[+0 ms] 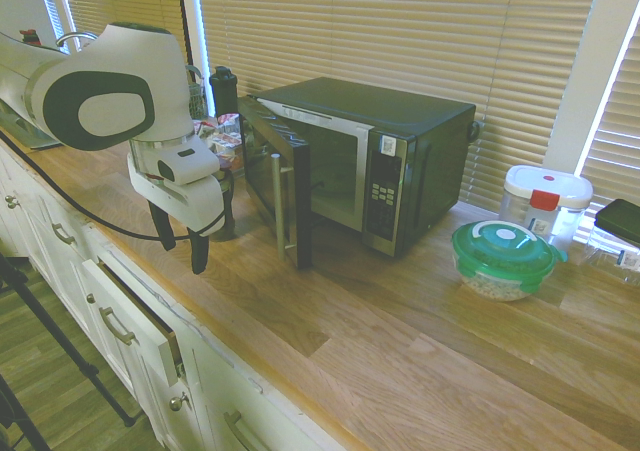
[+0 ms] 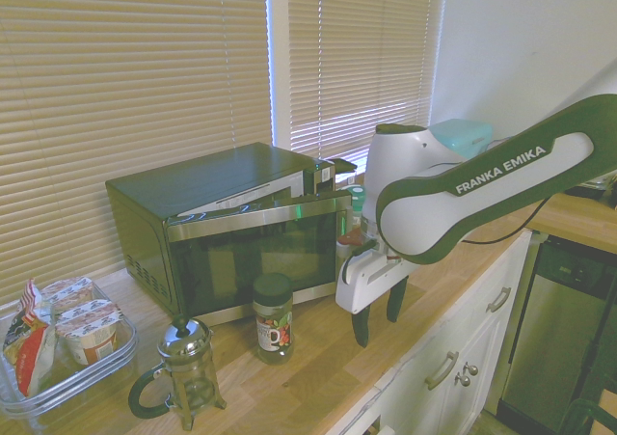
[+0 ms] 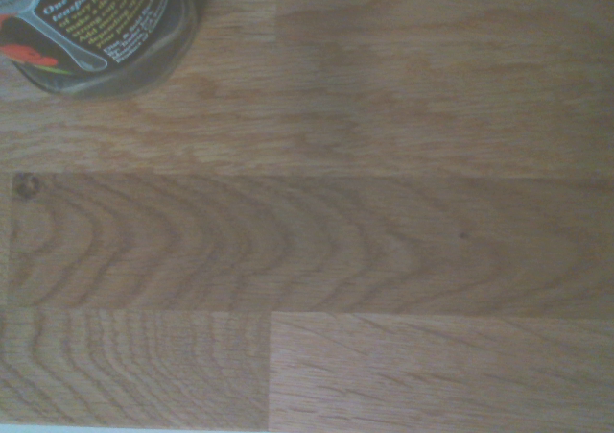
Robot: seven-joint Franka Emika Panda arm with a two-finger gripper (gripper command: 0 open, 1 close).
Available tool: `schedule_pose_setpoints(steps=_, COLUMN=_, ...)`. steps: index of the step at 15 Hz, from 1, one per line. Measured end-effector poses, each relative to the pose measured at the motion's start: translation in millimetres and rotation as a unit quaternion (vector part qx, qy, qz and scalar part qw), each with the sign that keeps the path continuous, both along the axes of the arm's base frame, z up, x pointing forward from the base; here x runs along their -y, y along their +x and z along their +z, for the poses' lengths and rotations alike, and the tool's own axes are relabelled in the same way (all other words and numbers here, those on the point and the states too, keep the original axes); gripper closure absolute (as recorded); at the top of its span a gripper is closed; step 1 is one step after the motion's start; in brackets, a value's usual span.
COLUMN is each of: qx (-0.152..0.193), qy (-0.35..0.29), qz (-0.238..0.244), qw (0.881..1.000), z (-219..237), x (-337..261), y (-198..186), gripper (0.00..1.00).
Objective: Close the microwave
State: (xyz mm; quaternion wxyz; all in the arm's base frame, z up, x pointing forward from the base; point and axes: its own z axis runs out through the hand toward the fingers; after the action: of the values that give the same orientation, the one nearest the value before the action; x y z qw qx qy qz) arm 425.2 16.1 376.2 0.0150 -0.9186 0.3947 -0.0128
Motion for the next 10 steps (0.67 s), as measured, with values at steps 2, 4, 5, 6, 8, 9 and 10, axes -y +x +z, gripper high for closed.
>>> schedule_pose_setpoints(steps=2, qx=-0.001, qy=-0.004, qz=-0.002, qw=1.0, z=-1, x=-1, y=0, gripper=0.0)
schedule_pose_setpoints(steps=4, qx=0.0, qy=-0.013, qz=0.003, qw=1.0, z=0, x=-9, y=2, gripper=0.0)
schedule_pose_setpoints(steps=5, qx=0.004, qy=-0.018, qz=0.006, qw=1.0, z=3, x=-14, y=4, gripper=0.0)
schedule_pose_setpoints(steps=6, qx=0.01, qy=-0.021, qz=0.007, qw=1.0, z=8, x=-18, y=8, gripper=0.0)
schedule_pose_setpoints(steps=8, qx=0.023, qy=-0.023, qz=0.009, qw=0.999, z=22, x=-20, y=21, gripper=0.0)
schedule_pose_setpoints(steps=9, qx=0.027, qy=-0.022, qz=0.008, qw=0.999, z=28, x=-19, y=28, gripper=0.0)
schedule_pose_setpoints(steps=10, qx=0.029, qy=-0.022, qz=0.007, qw=0.999, z=33, x=-18, y=36, gripper=0.0)
